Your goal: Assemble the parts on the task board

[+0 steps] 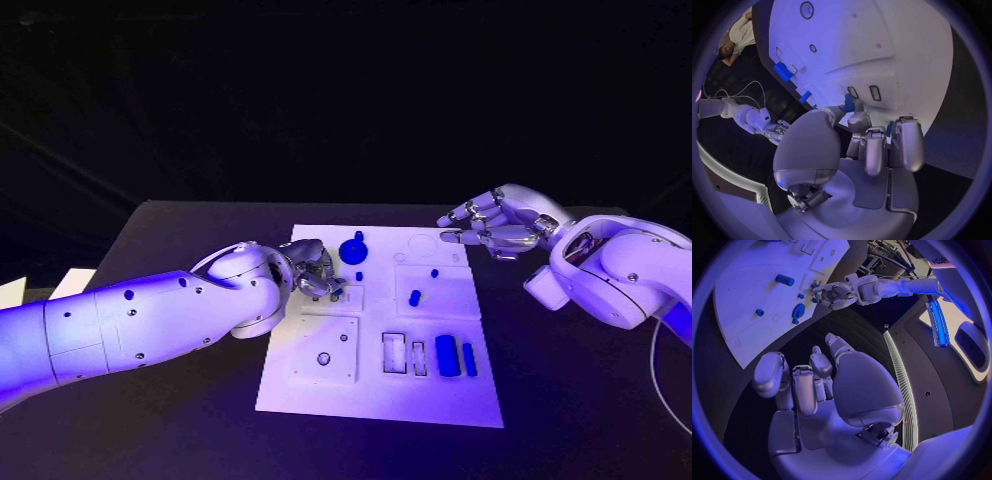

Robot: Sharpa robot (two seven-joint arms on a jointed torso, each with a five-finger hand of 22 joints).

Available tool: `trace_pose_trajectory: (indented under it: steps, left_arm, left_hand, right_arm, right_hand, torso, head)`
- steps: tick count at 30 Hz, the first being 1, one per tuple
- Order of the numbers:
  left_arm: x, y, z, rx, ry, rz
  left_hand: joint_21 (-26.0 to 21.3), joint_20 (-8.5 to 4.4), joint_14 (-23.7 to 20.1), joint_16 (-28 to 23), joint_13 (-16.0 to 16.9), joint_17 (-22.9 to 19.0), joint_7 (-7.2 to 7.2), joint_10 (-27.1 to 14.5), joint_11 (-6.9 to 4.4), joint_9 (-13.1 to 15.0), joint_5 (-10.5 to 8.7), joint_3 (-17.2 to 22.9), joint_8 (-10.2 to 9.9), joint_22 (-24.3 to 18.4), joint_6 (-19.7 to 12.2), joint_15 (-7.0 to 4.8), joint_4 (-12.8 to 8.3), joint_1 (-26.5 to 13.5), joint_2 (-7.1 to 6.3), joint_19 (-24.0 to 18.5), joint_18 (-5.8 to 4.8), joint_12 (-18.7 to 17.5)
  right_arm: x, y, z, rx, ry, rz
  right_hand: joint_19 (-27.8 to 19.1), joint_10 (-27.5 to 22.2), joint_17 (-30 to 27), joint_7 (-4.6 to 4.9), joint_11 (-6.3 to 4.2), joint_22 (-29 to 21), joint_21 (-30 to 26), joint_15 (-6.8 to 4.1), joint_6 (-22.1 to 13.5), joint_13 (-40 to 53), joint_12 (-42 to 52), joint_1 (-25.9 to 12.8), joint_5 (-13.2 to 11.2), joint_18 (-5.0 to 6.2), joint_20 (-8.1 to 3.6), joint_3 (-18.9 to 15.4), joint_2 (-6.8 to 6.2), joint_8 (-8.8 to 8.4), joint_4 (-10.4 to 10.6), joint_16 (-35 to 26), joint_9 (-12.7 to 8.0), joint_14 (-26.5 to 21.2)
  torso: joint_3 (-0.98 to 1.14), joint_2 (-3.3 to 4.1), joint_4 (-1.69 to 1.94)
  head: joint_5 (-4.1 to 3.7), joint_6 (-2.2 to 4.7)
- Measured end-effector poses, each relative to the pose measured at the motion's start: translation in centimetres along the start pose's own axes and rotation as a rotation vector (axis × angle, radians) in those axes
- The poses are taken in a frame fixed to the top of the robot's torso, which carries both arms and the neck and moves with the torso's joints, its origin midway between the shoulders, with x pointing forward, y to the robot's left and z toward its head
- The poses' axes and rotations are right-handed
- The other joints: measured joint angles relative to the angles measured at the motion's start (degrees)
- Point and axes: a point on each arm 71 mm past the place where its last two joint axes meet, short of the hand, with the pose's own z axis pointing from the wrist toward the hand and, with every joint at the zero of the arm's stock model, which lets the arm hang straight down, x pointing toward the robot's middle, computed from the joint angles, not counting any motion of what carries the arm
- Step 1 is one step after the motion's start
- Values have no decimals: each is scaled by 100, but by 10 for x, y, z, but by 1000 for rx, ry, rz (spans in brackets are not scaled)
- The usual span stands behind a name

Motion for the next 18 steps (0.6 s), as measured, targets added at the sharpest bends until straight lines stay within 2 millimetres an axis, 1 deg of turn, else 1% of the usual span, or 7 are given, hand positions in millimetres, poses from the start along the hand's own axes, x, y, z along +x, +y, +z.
trace_pose_trajectory:
  steps: [6,13,18]
  left_arm:
    - [0,0,-1,9,1,12]
    - [1,-2,-2,27,10,28]
    - [2,-4,-3,38,15,40]
  left_hand:
    - [2,0,0,0,0,0,-7,0,0,-1,-4,2,-2,0,18,0,-2,29,-29,0,0,0]
    - [21,0,0,0,-19,0,-11,0,0,-14,-5,7,-2,0,33,0,-7,30,-45,0,0,-6]
    - [21,0,0,0,-20,0,-3,0,1,-21,-5,8,-2,0,41,0,-7,51,-67,0,0,-27]
  right_arm:
    - [0,0,0,-1,0,0]
    - [0,0,0,-1,0,0]
    - [0,0,0,-1,0,0]
  right_hand:
    - [0,0,4,0,0,0,0,0,0,0,0,-22,23,0,0,13,22,0,31,0,0,0]
    - [0,0,3,0,0,0,0,0,0,0,0,-22,23,0,0,22,22,0,54,0,0,0]
    - [0,0,3,0,0,0,0,0,0,0,0,-45,23,0,0,22,46,0,54,0,-4,0]
  torso:
    - [0,-5,4]
    - [1,-6,0]
    - [3,-6,-3]
  head:
    - [5,-11]
    - [12,-24]
    - [12,-26]
